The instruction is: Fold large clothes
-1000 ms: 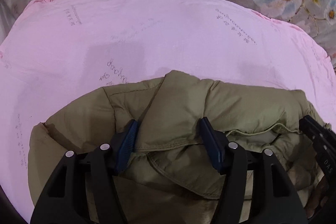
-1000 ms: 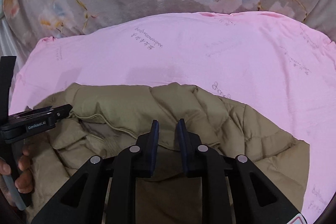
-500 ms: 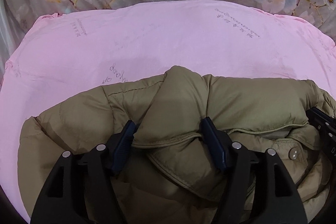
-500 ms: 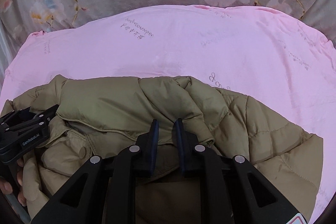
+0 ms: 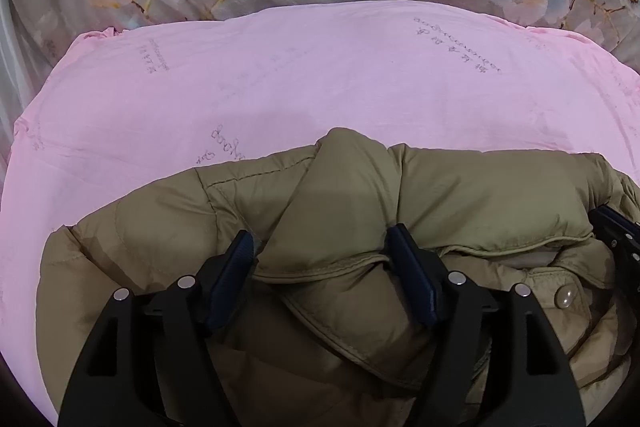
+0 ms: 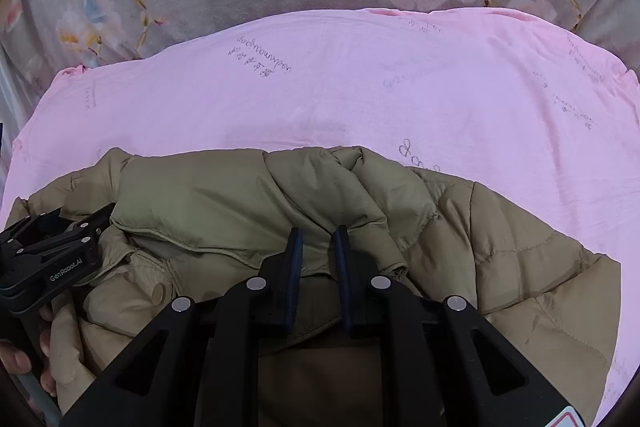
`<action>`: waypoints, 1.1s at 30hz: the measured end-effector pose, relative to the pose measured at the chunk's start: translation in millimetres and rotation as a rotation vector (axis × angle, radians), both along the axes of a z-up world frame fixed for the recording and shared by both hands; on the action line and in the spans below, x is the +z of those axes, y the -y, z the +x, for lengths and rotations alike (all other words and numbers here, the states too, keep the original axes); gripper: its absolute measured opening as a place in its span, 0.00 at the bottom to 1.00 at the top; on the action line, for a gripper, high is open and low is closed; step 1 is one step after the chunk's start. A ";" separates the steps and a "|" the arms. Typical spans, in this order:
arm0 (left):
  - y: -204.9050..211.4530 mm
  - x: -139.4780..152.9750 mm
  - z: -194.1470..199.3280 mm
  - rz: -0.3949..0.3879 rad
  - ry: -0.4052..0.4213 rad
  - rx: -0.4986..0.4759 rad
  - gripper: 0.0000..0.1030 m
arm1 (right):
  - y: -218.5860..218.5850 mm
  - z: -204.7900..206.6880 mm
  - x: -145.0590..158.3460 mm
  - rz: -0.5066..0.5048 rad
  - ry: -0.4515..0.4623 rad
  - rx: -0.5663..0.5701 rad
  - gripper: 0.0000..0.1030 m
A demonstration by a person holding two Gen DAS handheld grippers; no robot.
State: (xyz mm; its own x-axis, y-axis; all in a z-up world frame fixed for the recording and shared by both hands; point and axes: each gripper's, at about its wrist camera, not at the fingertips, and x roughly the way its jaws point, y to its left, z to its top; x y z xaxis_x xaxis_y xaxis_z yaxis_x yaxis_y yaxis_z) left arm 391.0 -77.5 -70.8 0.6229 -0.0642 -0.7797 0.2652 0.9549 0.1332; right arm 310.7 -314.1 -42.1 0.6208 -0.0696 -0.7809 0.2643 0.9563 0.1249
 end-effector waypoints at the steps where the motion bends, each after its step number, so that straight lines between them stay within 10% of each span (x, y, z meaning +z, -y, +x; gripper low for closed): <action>1: 0.3 -0.1 0.0 0.002 0.001 0.001 0.67 | 0.1 0.1 -0.1 -0.001 0.000 0.000 0.13; 15: -10.0 10.9 -12.9 0.014 0.005 0.046 0.76 | 4.7 -13.6 7.3 0.044 0.015 -0.011 0.15; 23: -82.1 65.8 -136.3 -0.074 -0.007 0.009 0.91 | 3.9 -190.4 58.2 0.091 0.107 -0.018 0.59; 33: -229.0 65.1 -286.0 -0.283 -0.235 0.069 0.92 | 43.4 -437.8 37.8 0.283 0.024 -0.149 0.67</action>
